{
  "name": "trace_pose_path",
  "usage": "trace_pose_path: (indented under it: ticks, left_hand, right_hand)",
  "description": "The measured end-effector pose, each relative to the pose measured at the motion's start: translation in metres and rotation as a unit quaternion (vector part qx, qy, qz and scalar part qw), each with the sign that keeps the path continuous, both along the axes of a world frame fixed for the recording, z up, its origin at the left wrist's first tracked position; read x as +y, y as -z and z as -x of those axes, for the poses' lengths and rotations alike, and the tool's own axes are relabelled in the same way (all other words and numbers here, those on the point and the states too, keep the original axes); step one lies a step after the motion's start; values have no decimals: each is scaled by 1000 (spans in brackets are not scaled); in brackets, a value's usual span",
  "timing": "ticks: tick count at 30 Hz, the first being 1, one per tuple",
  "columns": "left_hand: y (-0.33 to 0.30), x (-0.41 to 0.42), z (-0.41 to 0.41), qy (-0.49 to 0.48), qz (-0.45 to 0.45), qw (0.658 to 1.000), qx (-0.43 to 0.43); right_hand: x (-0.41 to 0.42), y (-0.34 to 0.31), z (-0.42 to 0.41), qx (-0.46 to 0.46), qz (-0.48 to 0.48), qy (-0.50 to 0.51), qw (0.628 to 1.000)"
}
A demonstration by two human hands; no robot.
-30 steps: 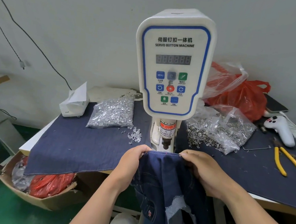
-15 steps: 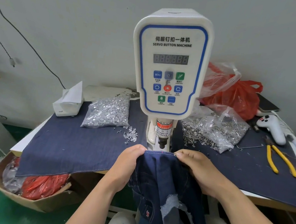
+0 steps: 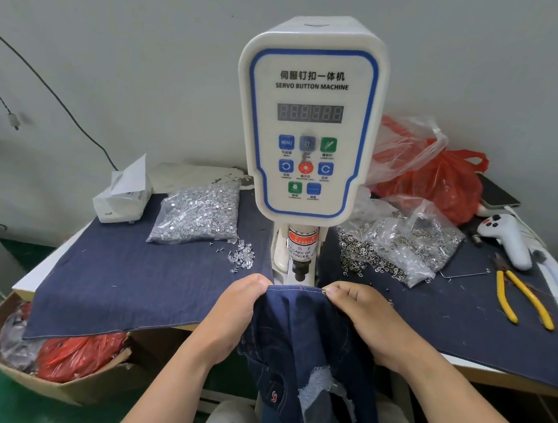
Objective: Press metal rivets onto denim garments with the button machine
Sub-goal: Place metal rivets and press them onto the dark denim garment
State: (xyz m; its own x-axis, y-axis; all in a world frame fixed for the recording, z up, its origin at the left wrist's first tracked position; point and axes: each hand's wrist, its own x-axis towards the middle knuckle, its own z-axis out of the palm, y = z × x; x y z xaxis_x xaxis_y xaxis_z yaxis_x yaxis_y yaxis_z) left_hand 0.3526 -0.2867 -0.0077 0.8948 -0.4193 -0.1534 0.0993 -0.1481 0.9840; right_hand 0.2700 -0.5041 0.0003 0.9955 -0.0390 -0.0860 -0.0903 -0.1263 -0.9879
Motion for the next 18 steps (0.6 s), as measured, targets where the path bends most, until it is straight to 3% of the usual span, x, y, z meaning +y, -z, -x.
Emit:
trace_pose_path:
  ticks: [18]
  left_hand:
    - [4, 7, -2, 27, -15, 999, -14]
  right_hand:
    - [1, -6, 1, 0, 52, 3, 999]
